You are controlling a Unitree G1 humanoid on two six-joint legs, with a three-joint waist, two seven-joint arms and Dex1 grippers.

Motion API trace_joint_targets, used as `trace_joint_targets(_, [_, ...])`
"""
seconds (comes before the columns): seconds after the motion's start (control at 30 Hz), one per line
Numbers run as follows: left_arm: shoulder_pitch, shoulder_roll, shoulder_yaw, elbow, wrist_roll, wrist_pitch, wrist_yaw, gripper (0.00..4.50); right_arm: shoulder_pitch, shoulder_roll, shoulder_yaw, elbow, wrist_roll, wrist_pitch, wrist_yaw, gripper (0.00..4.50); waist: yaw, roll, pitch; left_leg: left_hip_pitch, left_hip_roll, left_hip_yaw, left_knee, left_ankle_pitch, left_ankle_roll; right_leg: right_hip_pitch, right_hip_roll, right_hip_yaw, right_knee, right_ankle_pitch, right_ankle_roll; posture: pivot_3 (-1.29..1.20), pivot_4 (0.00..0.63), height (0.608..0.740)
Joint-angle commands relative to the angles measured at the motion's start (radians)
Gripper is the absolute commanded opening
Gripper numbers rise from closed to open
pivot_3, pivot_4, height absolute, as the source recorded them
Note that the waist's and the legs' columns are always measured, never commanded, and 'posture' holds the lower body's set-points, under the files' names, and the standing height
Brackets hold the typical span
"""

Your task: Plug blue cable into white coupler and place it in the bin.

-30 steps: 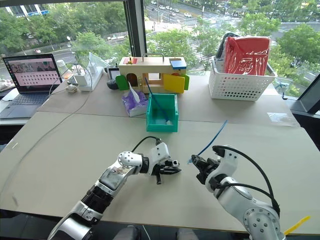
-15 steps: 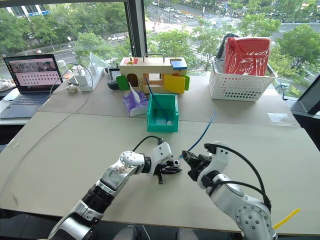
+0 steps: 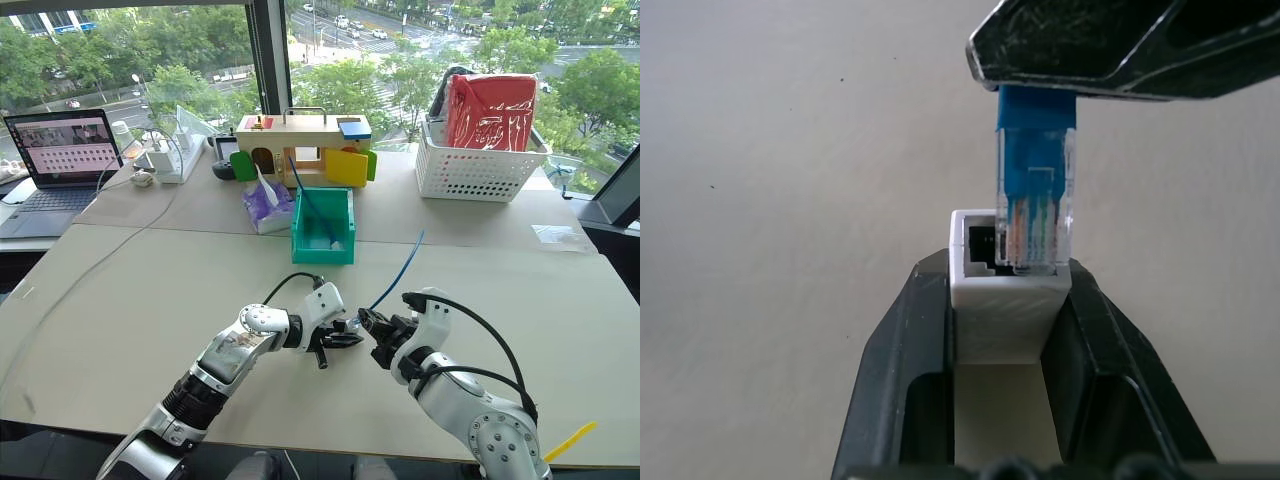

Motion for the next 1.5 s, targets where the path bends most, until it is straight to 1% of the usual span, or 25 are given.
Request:
trace_joint_targets(0.03, [0.025, 0.015, -0.021, 0.011, 0.004, 0.035, 0.010, 0.69, -0.021, 0.008, 0.004, -0.012, -0.003, 0.017, 0.010, 0.00, 0.000, 0.000, 0.000, 0.000, 0.000, 0.000, 0.000, 0.000, 0.000, 0.000, 0.000, 0.000, 0.000, 0.000, 0.000, 0.00, 0.150, 0.740])
trace_joint_targets(1.07, [0.023, 0.024, -0.028, 0.005, -0.035, 0.051, 0.035, 0.69, -0.038, 0.018, -0.018, 0.003, -0.084, 0.062, 0.012, 0.00, -0.002, 0.000, -0.001, 0.000, 0.000, 0.000, 0.000, 0.000, 0.000, 0.000, 0.000, 0.000, 0.000, 0.000, 0.001, 0.00, 0.150, 0.740])
trace_joint_targets(1.23, [0.001, 0.051, -0.064, 0.007, -0.037, 0.060, -0.018, 0.69, -0.042, 0.007, -0.006, -0.007, -0.097, 0.091, 0.023, 0.00, -0.003, 0.000, -0.001, 0.000, 0.000, 0.000, 0.000, 0.000, 0.000, 0.000, 0.000, 0.000, 0.000, -0.001, 0.001, 0.00, 0.150, 0.740])
trace_joint_targets(1.33, [-0.021, 0.054, -0.071, 0.015, -0.043, 0.107, -0.024, 0.69, -0.044, -0.001, 0.004, -0.018, -0.118, 0.112, 0.024, 0.00, -0.003, 0.000, -0.001, 0.000, 0.001, 0.000, 0.000, 0.000, 0.000, 0.000, 0.001, 0.000, 0.000, -0.001, 0.001, 0.00, 0.150, 0.740])
trace_joint_targets(1.4, [-0.034, 0.034, -0.042, 0.020, -0.068, 0.184, -0.005, 0.69, -0.043, -0.004, 0.008, -0.025, -0.133, 0.121, 0.022, 0.00, -0.002, 0.000, -0.001, 0.000, 0.000, 0.000, 0.000, 0.000, 0.000, 0.000, 0.000, 0.000, 0.000, -0.001, 0.001, 0.00, 0.150, 0.740])
trace_joint_targets(1.5, [-0.054, 0.032, -0.027, 0.005, -0.087, 0.268, 0.010, 0.69, -0.036, -0.002, 0.004, -0.037, -0.155, 0.128, 0.015, 0.00, 0.000, 0.000, -0.001, 0.000, 0.000, 0.000, 0.000, 0.000, 0.000, 0.000, 0.000, 0.000, 0.000, -0.002, 0.003, 0.00, 0.150, 0.740])
